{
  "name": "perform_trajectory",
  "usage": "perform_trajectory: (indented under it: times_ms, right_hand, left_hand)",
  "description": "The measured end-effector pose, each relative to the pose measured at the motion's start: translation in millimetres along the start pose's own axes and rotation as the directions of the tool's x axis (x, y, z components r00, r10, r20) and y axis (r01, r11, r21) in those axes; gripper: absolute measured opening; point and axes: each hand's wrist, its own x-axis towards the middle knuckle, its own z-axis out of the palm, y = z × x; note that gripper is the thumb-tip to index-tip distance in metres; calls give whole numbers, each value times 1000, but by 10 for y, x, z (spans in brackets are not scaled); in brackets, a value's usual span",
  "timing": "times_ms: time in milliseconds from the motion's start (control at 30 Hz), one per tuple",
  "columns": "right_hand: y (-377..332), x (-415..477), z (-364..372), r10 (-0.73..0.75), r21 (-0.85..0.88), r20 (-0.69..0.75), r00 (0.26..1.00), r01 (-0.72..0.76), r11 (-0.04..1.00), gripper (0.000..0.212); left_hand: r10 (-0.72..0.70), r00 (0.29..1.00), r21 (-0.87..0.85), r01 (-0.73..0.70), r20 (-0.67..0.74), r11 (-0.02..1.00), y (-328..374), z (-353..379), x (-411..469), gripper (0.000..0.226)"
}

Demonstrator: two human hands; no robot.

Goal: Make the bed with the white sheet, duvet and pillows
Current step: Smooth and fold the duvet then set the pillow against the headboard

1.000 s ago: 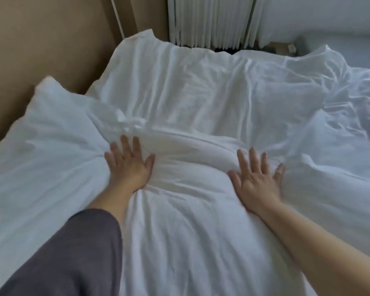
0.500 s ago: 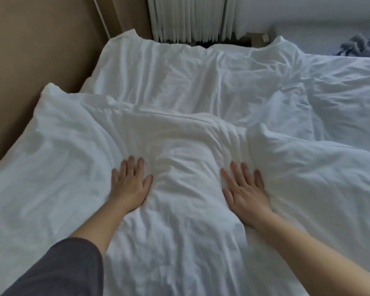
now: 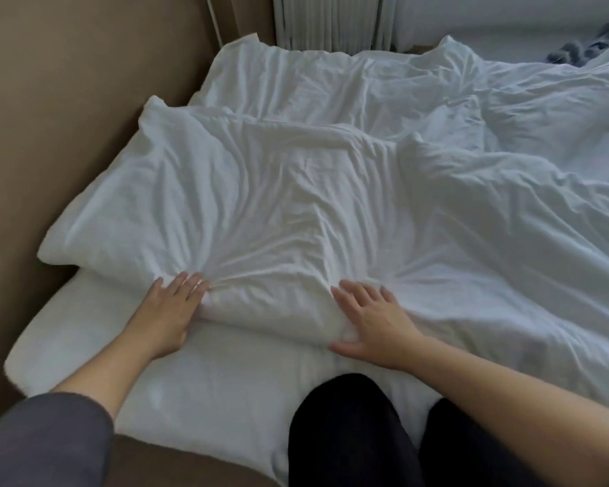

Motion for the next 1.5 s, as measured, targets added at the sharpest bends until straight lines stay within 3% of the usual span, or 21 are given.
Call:
perform_trajectory:
  times_ms: [67,133,200,300,433,533,600,633,667,700,767,833,867,900,967,1000,1067,1167,1233,1367,1500]
  right_hand:
    - [-155,-81,54,23,-160,15,1000,-20,987,93]
    - [-269,-92,35,135,-238,-9,991,-133,962,76]
    - [-322,-47,-95,152,-239,-116,982,-176,955,49]
    - [-233,36,-352,119,-173,20,993,-114,978,28]
    - [-164,97,-722,73,-154,223,972,-39,987,24]
    - [-272,166,-531,47,-151,378,925,11,988,38]
    - [-392,288,-345,-2,-106,346,938,41,994,59]
    - [-470,373,-284,-41,-98,260,965,69,993,68]
    - [-560,469,-244,-85,-94,161,983,101,990,75]
    - [-664,563,-214,-115,-87,90,989,123,989,82]
    - [-887,774,-183,-141,-84,55,989,145,986,95]
    - [-1104,1030,-174,-151,-92,68,986,157,983,101]
    - [-1218,1160,-180,-173,-101,62,983,179,979,102]
    - [-1331,1287,-172,-202,-107,57,978,207,972,102]
    - [-1540,1500,-119,-246,-118,83,966,255,960,102]
    - [-1620,1576,-63,-249,-130,113,962,263,956,102]
    - [-1722,1687,39,-238,-153,132,962,257,954,104]
    - [-1752,1726,62,-266,-127,74,961,273,953,105]
    - [-1690,1726,80,-298,-122,68,952,304,945,105]
    - [-1602,1723,213,-309,-146,131,942,327,934,105]
    - [-1578,1706,180,-304,-129,129,944,320,939,101]
  left_hand:
    - [-23,999,3,23,-32,1000,40,1,-32,95]
    - [-30,980,36,38,-197,999,161,-98,3,58]
    - [-84,965,8,88,-248,996,271,-267,95,45]
    - [-116,969,-16,116,-216,993,219,-444,262,36]
    - [57,992,83,-48,-114,995,51,-561,329,34]
    - [108,994,-51,-108,8,993,-24,-404,322,36]
    - [-11,1000,-266,8,-9,964,-204,-295,327,36]
    - [-147,987,-379,112,-63,918,-333,-237,321,34]
    - [-327,936,-498,224,-130,838,-463,-179,309,32]
    - [-527,838,-620,338,-146,708,-565,-132,289,30]
    - [-843,538,-830,481,26,281,-713,-62,261,33]
    - [-890,260,-886,383,375,-262,-844,-47,293,49]
    - [-806,204,-826,248,556,-507,-901,-48,328,59]
    - [-690,234,-723,96,685,-684,-952,-35,359,66]
    - [-512,455,-517,-125,728,-847,-1039,0,421,63]
    - [-469,554,-458,-169,688,-873,-1092,25,442,56]
    - [-514,577,-505,-195,634,-841,-1271,-12,509,41]
    - [-799,363,-733,-334,480,-593,-1684,20,555,55]
    - [-859,305,-831,-262,412,-492,-1793,194,531,65]
    - [-720,300,-750,-19,626,-661,-1736,617,560,72]
    - [-738,234,-770,92,633,-631,-1753,488,646,79]
